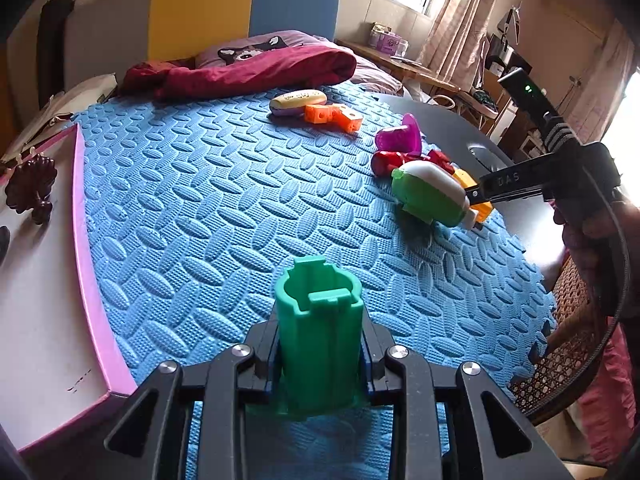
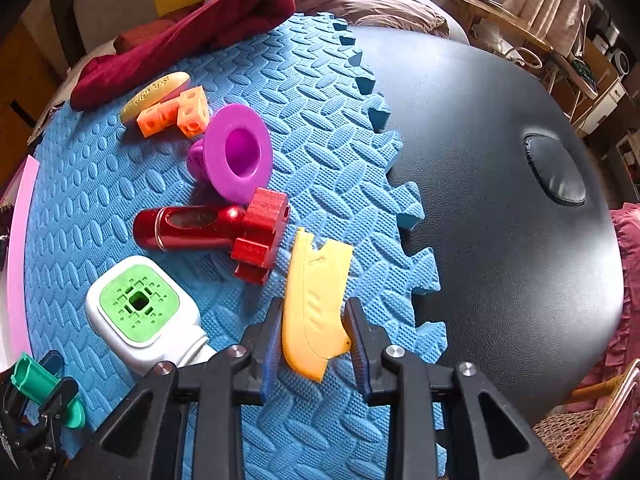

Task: Organize rigid objects
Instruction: 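Place the green piece in the tray with left gripper while right grasps yellow comb, then carry the yellow comb piece into the tray and open the right gripper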

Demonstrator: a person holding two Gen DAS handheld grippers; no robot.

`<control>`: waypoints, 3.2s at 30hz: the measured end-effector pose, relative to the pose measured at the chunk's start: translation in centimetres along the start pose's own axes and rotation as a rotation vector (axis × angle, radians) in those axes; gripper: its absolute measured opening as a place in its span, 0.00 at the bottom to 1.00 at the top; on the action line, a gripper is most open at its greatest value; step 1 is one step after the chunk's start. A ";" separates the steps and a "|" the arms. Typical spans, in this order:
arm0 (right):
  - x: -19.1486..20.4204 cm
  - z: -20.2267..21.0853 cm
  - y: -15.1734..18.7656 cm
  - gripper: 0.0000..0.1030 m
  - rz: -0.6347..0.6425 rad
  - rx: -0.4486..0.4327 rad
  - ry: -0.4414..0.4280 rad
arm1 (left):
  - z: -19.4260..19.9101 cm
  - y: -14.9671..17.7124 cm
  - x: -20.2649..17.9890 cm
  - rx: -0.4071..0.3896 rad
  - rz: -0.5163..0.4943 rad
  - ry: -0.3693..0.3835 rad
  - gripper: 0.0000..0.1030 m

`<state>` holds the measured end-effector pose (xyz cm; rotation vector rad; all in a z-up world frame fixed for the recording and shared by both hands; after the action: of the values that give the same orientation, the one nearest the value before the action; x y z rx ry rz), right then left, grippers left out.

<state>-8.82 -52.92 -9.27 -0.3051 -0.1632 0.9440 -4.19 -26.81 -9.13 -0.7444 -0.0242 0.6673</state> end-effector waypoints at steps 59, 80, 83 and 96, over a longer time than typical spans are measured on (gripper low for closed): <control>1.2 0.1 -0.3 0.29 -0.046 -0.059 0.036 | 8.2 -2.7 19.8 -0.159 0.491 -0.396 0.58; 1.2 0.6 0.5 0.28 -0.040 -0.099 0.049 | 13.7 0.5 16.1 -0.237 0.433 -0.488 0.67; 1.1 1.2 0.6 0.28 -0.045 -0.126 0.046 | 14.1 0.8 16.5 -0.238 0.442 -0.494 0.68; 5.1 9.3 0.1 0.28 0.002 -0.420 -0.198 | 14.7 2.9 18.6 -0.225 0.508 -0.516 0.69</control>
<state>-8.46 -46.99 -0.46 -0.5986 -0.5468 0.9374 5.31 -5.56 -3.90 -0.7821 -0.3988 1.3474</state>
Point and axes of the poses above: each gripper's, at about its wrist camera, not at the fingertips, and z roughly against the way its jaws point, x to its left, y to its underside, the point moved 1 cm from there along -z, roughly the way its jaws point, and after that the axes turned 3 degrees about -x, right-handed, at the moved point
